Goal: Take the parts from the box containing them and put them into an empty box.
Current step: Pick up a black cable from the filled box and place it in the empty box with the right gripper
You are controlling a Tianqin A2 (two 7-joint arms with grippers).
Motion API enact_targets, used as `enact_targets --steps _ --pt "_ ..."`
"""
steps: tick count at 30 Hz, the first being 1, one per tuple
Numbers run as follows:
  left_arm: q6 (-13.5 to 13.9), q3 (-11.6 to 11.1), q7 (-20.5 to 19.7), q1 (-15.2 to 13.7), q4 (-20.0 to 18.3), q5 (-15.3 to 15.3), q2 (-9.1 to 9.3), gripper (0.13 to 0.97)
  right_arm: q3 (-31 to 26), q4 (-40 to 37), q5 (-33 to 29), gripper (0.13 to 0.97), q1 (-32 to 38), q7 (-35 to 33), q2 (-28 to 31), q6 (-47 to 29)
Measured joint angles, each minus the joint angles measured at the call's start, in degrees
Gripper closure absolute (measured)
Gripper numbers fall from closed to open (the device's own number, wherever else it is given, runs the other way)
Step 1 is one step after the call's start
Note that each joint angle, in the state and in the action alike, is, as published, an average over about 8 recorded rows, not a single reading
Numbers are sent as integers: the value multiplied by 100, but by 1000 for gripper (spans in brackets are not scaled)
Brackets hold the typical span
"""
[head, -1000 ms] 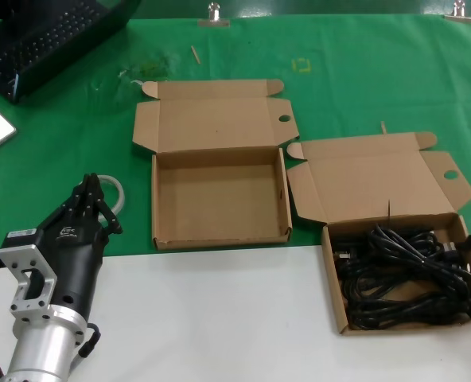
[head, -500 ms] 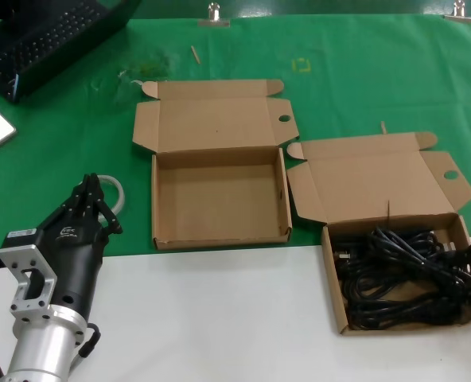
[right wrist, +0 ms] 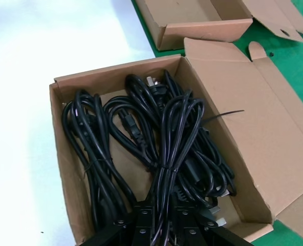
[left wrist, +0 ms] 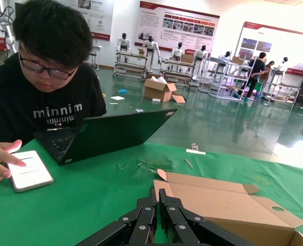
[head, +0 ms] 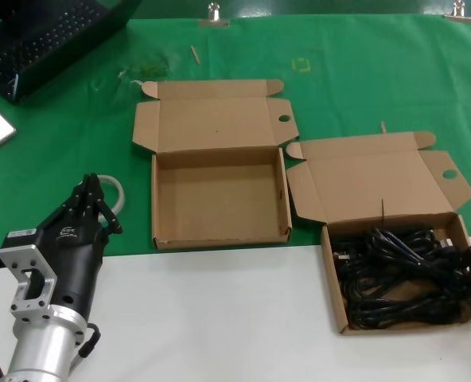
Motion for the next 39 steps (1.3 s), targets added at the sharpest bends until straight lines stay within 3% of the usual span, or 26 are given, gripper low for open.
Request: enact_targets --steps 8,27,39 --pt "0 0 0 0 0 0 0 941 34 40 24 914 44 9 12 -12" --pt "0 0 0 0 0 0 0 941 212 495 176 921 222 74 190 -109" --pt "0 0 0 0 0 0 0 941 157 625 66 921 584 -224 -57 21"
